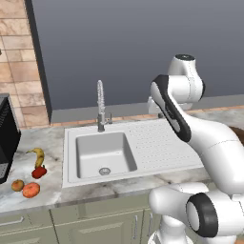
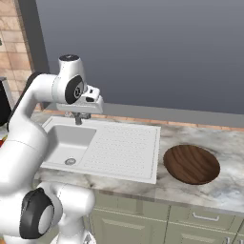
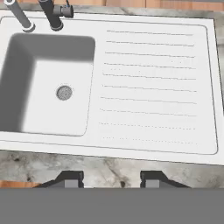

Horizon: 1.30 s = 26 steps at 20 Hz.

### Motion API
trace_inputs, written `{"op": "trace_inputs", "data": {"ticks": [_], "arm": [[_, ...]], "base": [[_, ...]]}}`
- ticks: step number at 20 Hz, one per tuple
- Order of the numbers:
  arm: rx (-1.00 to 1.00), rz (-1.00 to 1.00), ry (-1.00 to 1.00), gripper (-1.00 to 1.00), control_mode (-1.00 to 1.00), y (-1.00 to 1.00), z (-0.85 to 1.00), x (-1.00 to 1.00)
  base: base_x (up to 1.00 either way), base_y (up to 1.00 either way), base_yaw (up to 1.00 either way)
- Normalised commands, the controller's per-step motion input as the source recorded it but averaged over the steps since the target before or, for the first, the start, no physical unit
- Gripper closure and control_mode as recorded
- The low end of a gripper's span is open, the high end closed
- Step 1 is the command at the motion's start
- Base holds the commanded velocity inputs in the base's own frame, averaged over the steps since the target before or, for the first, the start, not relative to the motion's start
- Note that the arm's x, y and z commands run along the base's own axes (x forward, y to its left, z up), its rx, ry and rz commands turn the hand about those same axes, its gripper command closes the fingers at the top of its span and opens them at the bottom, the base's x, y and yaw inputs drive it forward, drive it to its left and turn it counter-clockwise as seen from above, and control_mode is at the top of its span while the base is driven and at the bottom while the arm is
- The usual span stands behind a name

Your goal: There is a mixed pile of frozen fruits and vegetables on the counter. Locate all the frozen vegetables and place the items in a bowl on the counter. Take all the frozen fruits and defrost them in a running sink.

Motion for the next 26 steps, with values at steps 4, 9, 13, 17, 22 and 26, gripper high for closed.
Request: {"op": "trace_inputs", "data": {"ticks": [4,9,13,17,22,26], "arm": [[0.00,0.03,0.01,-1.00,-1.00,0.03,0.00,-0.11],[-0.02,0.14,0.00,-1.00,-1.00,0.22,-0.06,-0.35],[0.00,0.18,0.00,-1.00,-1.00,0.37,-0.05,-0.26],[0.00,0.22,0.00,-1.00,-1.00,0.46,-0.01,-0.09],[0.00,0.21,0.00,-1.00,-1.00,0.55,0.00,0.00],[0.00,0.20,0.00,-1.00,-1.00,0.62,0.00,0.00]], "base": [[0.00,0.00,0.00],[0.00,0.00,0.00],[0.00,0.00,0.00],[0.00,0.00,0.00],[0.00,0.00,0.00],[0.00,0.00,0.00]]}}
